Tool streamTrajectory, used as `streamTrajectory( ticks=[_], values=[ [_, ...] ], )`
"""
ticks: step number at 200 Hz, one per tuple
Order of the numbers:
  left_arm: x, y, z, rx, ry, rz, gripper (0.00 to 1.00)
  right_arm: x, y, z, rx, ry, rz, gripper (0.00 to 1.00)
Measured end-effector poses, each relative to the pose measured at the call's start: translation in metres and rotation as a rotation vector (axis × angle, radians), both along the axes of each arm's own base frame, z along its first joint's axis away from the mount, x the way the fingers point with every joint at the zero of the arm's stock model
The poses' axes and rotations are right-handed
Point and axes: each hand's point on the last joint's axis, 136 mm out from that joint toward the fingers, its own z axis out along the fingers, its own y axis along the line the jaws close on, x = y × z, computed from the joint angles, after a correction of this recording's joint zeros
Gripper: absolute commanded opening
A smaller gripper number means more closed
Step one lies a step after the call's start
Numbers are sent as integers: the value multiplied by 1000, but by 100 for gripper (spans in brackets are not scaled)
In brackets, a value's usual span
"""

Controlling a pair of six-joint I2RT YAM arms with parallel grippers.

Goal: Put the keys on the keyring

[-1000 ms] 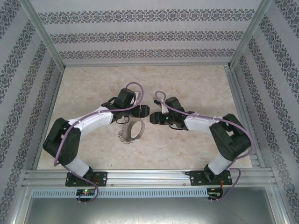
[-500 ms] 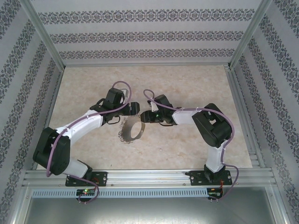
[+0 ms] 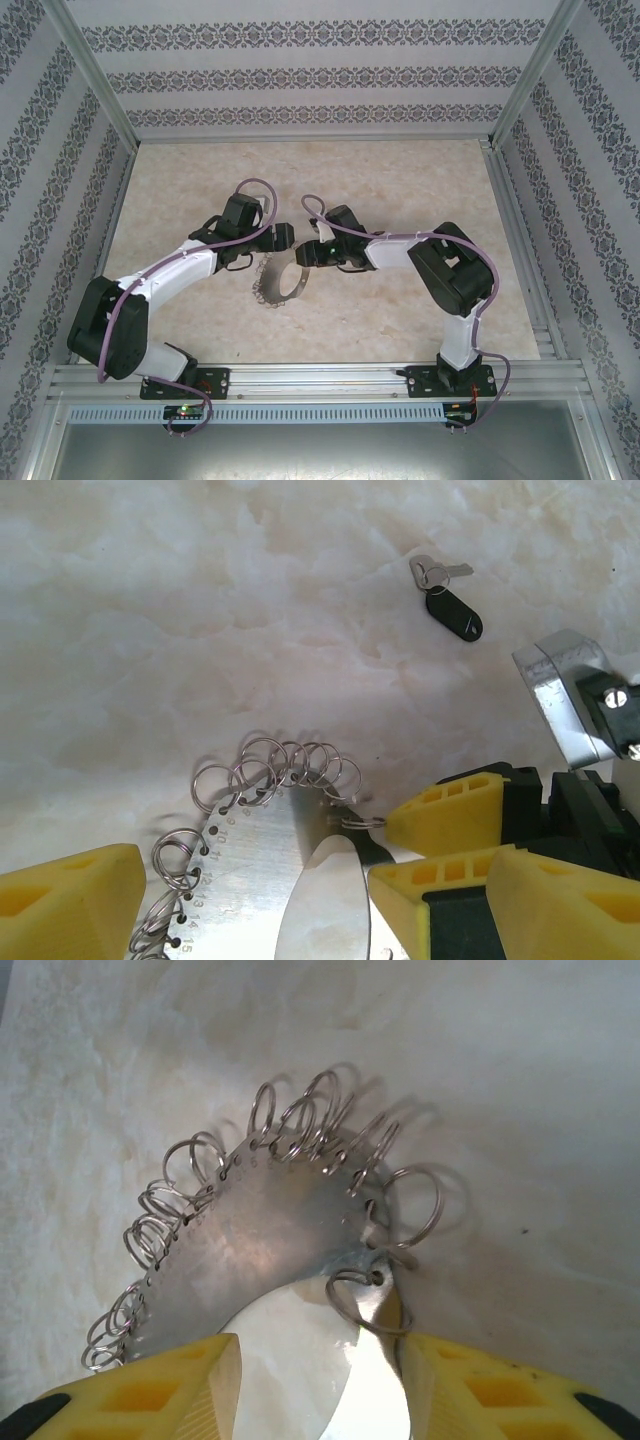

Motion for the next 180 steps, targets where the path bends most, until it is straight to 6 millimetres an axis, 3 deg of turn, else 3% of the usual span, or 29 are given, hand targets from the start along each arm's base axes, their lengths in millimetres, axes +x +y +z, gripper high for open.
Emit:
streamTrajectory(
  ticks=[73, 110, 137, 158, 180],
  values=[
    [-1, 1, 1, 1, -3, 2, 89, -2, 1, 2, 8, 2, 10, 45],
    [-4, -3, 1, -17, 6, -16, 89, -12, -14, 15, 9, -18, -10, 47],
    [-6, -7, 1, -39, 17, -32, 89, 0, -26, 31, 30, -53, -50, 50],
    [-7, -8, 1, -51, 24, -30, 90, 9, -30, 30, 27, -49, -70, 51],
    [-7, -7, 1, -53, 26, -19, 90, 20, -23, 27, 29, -47, -67, 51]
  ],
)
